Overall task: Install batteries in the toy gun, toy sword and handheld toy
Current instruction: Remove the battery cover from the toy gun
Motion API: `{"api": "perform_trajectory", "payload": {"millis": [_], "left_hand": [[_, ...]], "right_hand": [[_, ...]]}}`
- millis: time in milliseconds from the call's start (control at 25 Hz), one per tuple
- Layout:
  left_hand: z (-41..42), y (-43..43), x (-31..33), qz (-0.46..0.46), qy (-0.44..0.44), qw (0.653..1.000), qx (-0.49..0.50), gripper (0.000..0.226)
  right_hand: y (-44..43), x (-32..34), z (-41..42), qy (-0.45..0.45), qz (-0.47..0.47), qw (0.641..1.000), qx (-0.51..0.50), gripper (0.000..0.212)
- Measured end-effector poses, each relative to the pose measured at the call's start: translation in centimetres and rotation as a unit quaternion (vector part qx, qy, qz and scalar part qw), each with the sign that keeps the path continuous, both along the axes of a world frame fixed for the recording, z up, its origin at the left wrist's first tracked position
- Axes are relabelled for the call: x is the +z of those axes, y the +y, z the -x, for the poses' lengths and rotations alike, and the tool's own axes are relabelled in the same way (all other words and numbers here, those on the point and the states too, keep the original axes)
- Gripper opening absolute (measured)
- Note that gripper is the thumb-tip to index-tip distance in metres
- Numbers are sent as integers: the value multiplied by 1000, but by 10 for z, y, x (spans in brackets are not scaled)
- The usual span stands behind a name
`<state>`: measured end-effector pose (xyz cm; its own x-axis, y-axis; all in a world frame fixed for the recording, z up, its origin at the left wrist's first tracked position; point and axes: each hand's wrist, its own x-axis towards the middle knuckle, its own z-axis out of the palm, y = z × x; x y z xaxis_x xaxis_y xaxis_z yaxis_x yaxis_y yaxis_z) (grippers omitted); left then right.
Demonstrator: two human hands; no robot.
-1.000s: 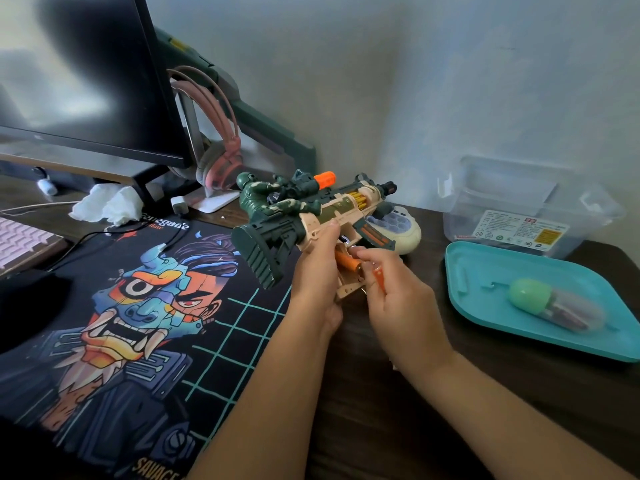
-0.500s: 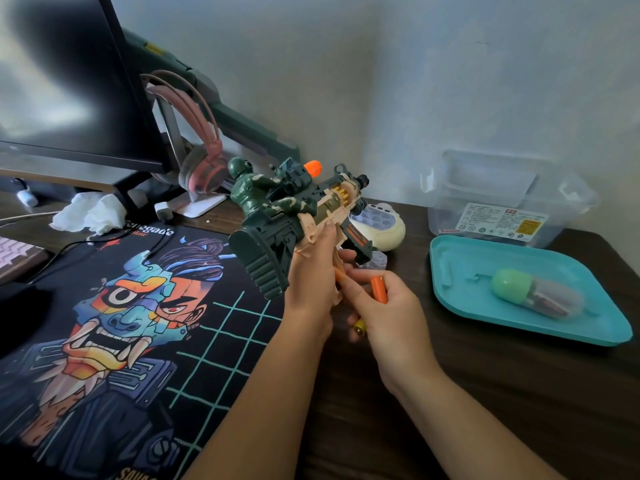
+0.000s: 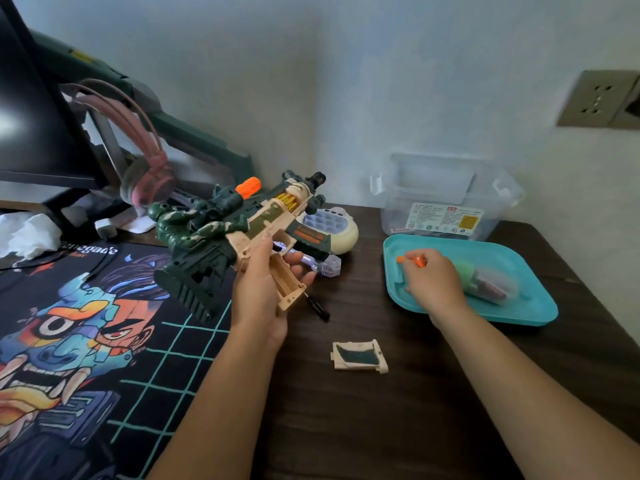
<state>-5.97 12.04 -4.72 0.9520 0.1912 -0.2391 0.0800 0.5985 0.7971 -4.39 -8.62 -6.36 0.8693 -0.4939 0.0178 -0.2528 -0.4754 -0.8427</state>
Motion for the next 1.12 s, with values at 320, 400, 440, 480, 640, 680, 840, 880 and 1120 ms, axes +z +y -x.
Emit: {"api": "perform_trajectory", "payload": {"millis": [320,400,440,480,640,680,840,880,1120], "left_hand": [[0,7,3,24,18,999,29,22],[2,11,6,46,22,998,27,23],[2,13,8,60,23,998,26,24],[3,16,10,72,26,997,28,25],[12,34,12,98,35,993,55,17],[16,39,13,103,38,992,65,15],[33,59,10,109,64,987,99,13],[37,63,8,110,69,986,106,14],[48,76,-2,124,90,978,140,19]], "right_hand": [[2,12,8,4,-177,984,6,27],[-2,13,8,-2,-211,977,14,30],[-4,14,9,-2,-211,977,21,32],[-8,13,10,4,-188,982,32,33],[-16,6,20,98,38,989,101,44],[-16,6,21,110,88,985,102,46],[-15,3,22,85,145,984,62,38],[-14,0,23,68,141,986,56,35],[21,7,46,-191,210,956,68,18]]}}
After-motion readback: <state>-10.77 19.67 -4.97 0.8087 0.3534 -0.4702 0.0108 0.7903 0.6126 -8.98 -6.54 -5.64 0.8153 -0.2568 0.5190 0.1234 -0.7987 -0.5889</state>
